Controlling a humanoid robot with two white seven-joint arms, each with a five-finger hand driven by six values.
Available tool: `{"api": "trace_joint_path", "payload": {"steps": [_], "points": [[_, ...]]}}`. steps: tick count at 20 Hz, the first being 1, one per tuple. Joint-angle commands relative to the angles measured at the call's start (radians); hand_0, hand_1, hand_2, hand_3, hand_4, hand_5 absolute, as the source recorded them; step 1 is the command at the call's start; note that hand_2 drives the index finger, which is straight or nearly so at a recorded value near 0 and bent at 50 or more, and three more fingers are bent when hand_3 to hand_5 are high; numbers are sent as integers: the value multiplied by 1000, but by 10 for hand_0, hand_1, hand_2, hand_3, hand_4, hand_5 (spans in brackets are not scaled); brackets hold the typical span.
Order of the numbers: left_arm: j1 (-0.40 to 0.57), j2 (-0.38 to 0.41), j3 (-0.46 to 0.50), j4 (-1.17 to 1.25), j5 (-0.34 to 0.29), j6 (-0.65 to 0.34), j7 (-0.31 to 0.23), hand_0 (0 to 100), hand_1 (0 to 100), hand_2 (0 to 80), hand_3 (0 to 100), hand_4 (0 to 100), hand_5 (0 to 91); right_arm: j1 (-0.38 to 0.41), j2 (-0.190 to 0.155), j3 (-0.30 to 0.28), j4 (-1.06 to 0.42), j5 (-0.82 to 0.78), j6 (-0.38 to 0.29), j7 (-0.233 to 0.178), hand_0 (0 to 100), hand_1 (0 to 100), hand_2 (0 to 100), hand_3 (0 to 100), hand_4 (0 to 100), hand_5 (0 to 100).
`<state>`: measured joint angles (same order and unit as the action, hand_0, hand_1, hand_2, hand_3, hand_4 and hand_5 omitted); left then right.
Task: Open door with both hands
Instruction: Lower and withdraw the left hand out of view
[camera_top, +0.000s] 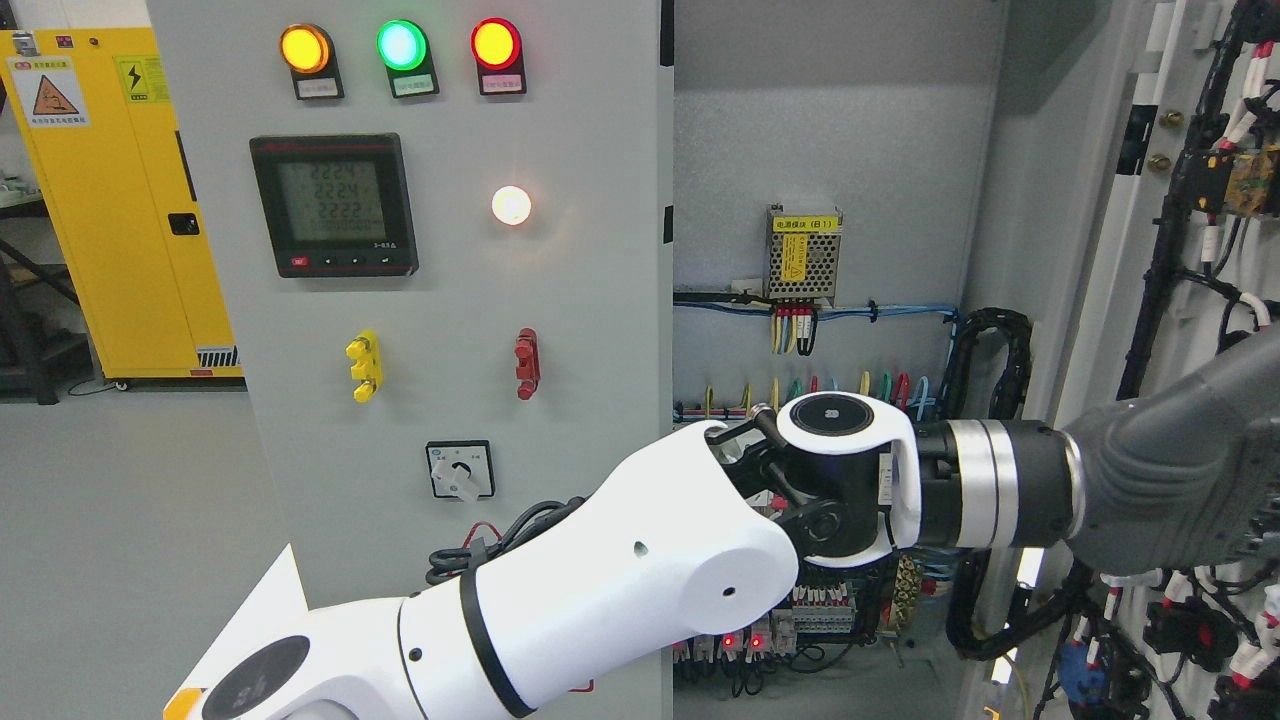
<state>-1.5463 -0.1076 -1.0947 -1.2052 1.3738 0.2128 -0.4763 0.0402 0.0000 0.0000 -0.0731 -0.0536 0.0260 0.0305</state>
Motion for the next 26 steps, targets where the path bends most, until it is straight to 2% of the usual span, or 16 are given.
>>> {"api": "trace_joint_path", "payload": {"steps": [1,5,6,10,12,16,18,21,26], "points": [[12,106,88,-82,-2,16,10,0,0,0,0,0,0,0,14,2,-1,1,0,0,215,100,0,0,0,0],[87,248,159,-175,-10,37,19,0,0,0,0,0,0,0,12,2,-1,1,0,0,215,100,0,0,0,0],[116,294,173,-215,-21,40,40,0,0,0,0,0,0,0,9,2,-1,1,0,0,215,100,0,0,0,0],[271,428,187,-407,-53,37,218,0,0,0,0,0,0,0,3,2,-2,1,0,0,215,100,0,0,0,0],[365,486,223,-485,-59,37,263,0,0,0,0,0,0,0,3,2,-2,1,-1,0,215,100,0,0,0,0],[547,606,246,-585,-146,37,274,0,0,0,0,0,0,1,-2,0,-4,0,-3,0,215,100,0,0,0,0],[650,656,245,-626,-167,36,272,0,0,0,0,0,0,0,-6,0,-5,0,-3,0,215,100,0,0,0,0],[797,695,243,-649,-211,28,268,0,10,0,0,0,0,0,-9,0,-7,0,-3,0,215,100,0,0,0,0],[1023,697,246,-645,-432,5,257,0,44,0,0,0,0,0,-9,0,-10,-2,-5,0,215,101,0,0,0,0]]}}
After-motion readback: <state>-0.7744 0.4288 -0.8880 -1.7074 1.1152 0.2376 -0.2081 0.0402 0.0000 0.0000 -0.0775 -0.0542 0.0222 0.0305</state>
